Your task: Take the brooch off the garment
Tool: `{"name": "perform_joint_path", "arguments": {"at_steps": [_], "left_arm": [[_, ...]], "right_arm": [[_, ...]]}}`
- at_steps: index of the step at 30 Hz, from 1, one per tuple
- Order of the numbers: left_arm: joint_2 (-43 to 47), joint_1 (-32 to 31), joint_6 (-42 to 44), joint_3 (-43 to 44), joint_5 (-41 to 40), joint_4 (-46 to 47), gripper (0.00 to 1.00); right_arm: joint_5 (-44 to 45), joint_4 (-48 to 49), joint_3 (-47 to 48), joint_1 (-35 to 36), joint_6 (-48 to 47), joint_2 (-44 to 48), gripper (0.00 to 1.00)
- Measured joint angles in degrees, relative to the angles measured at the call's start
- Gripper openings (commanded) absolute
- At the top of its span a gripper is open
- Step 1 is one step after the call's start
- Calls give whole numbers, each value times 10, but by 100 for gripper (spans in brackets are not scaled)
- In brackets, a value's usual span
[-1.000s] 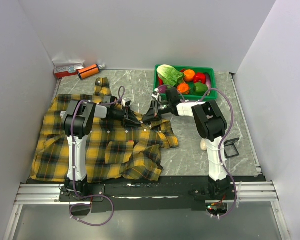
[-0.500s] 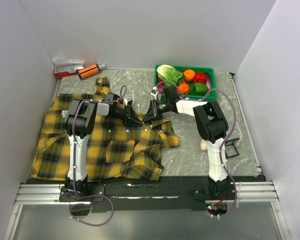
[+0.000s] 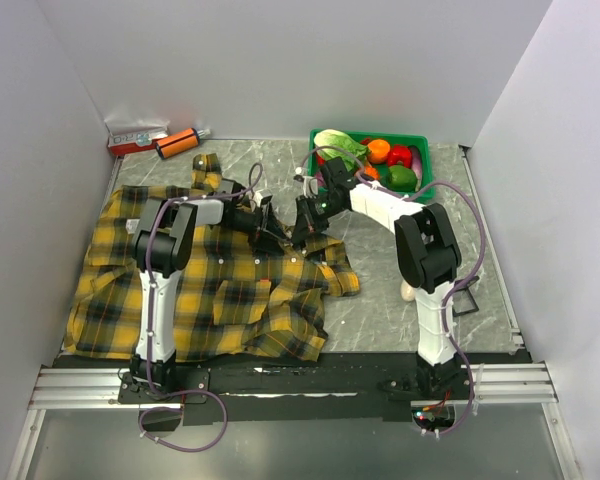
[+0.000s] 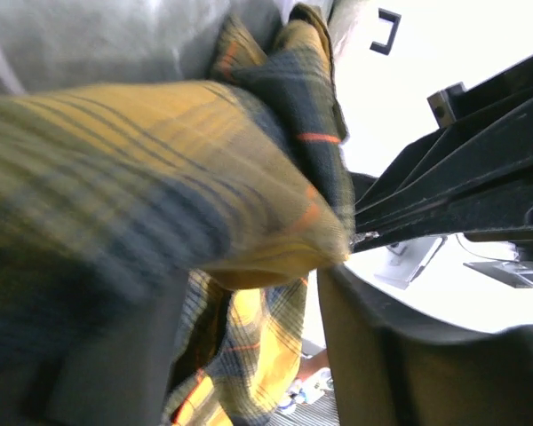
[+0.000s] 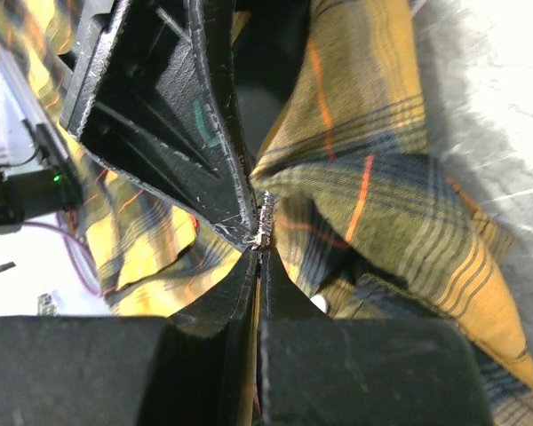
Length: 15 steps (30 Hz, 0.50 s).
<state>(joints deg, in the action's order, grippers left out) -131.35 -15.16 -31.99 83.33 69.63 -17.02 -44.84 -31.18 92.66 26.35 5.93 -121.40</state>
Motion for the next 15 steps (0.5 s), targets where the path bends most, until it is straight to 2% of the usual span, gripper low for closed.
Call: {"name": "perform_joint_path", "arguments": {"at_steps": [2,3,5,7,13,15], "left_arm": [[14,0,29,-3,-6,-21,76],[23,1,48,-6,-9,-35,85],[42,2,98,-7,-22,-78,88],[69,7,140,-19,-29,-109,96],[168,25,264,-82,-9,-188,96],[190,28,349,-82,-8,-246,96]], "right_arm": [[-14,-15,5,-3,-7,2,0],[-25,-23,7,-4,-10,2,0],[-54,-31,8,-6,-14,3,0],[-89,-32,8,-8,-14,3,0],[-163,-5,7,-8,22,0,0],[-181,21,7,-8,50,-8,0]]}}
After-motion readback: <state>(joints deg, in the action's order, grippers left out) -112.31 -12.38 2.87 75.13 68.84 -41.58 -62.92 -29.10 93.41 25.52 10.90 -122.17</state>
